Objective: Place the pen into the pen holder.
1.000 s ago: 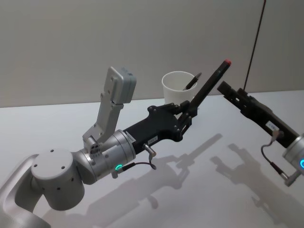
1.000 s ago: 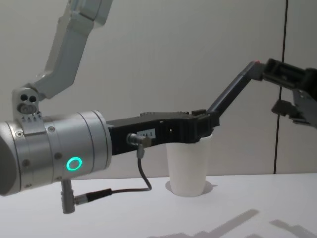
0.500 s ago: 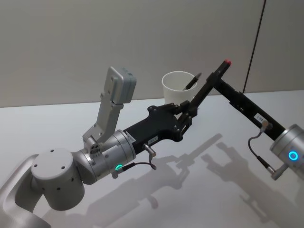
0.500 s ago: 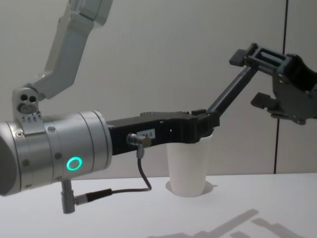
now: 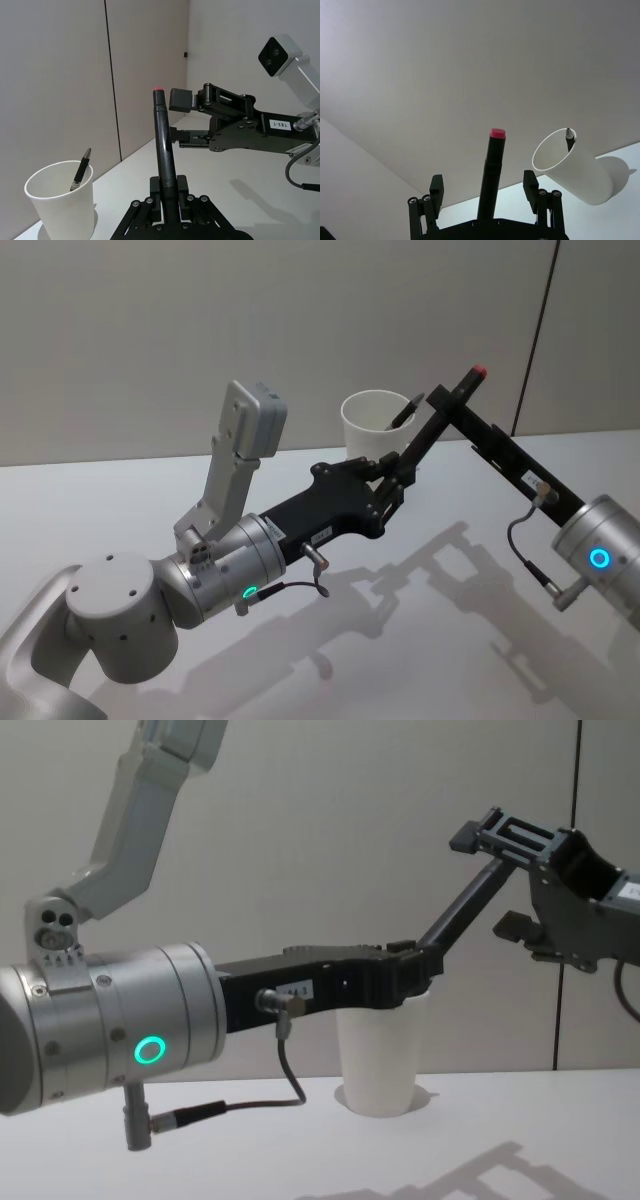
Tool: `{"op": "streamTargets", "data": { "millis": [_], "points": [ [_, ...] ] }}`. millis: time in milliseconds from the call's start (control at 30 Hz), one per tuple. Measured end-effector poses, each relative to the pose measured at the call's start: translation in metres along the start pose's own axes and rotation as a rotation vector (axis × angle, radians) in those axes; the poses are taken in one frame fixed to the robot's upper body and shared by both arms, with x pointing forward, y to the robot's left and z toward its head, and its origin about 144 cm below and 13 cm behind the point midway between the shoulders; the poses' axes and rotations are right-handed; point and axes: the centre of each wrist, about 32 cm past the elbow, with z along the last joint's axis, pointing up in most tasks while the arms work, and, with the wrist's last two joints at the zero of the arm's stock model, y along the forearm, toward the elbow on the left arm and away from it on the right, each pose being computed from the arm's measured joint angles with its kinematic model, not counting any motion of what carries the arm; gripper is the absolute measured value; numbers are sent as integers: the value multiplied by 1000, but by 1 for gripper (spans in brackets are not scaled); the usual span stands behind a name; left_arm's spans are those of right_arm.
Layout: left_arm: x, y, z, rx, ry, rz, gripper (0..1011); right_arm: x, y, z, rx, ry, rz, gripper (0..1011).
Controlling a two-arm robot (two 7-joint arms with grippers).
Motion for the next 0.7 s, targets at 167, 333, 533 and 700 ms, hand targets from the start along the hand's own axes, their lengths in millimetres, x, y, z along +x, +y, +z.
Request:
{"op": "streamTargets", "data": {
  "millis": [167, 333, 533, 700],
  "points": [
    [0, 0, 0, 0, 0, 0, 191, -1, 5, -2, 3, 9, -8, 1002],
    [0, 0, 0, 0, 0, 0, 191, -2, 10, -4, 1, 14, -10, 1002],
    [0, 0, 0, 0, 0, 0, 191, -3, 15, -6, -3, 13, -13, 1001],
    [0, 0, 0, 0, 0, 0, 191, -4, 19, -7, -7, 11, -19, 1002]
  ]
}}
